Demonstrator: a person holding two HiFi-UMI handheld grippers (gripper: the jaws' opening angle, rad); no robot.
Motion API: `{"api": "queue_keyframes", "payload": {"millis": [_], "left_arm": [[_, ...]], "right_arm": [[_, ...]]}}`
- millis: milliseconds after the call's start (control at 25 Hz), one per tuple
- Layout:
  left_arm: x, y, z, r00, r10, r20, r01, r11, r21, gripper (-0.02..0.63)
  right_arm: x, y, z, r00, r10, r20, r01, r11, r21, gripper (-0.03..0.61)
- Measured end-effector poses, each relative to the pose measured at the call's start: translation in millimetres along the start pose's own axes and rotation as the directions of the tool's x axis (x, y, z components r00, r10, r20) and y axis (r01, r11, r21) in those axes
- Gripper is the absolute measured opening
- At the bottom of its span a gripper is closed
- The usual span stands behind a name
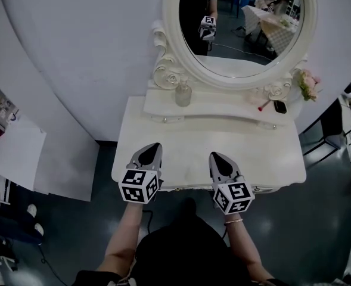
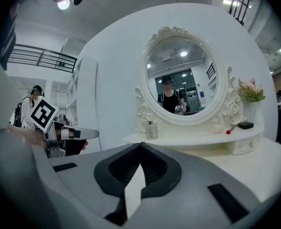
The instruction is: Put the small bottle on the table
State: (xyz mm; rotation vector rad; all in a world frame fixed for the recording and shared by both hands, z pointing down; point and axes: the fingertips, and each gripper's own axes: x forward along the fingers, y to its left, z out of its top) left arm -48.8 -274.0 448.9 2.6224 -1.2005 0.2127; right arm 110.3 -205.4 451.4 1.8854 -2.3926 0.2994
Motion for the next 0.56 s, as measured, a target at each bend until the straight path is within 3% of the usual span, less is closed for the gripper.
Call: {"api": "queue_keyframes", "payload": {"millis": [560], "left_arm": [[15, -1, -1, 1.0, -0.007, -0.008, 0.007, 1.0, 0.011, 0.006]], "right_arm": [[9, -9, -4, 1.0, -0.002, -0.014, 0.002, 1.0, 0.004, 0.003]]}}
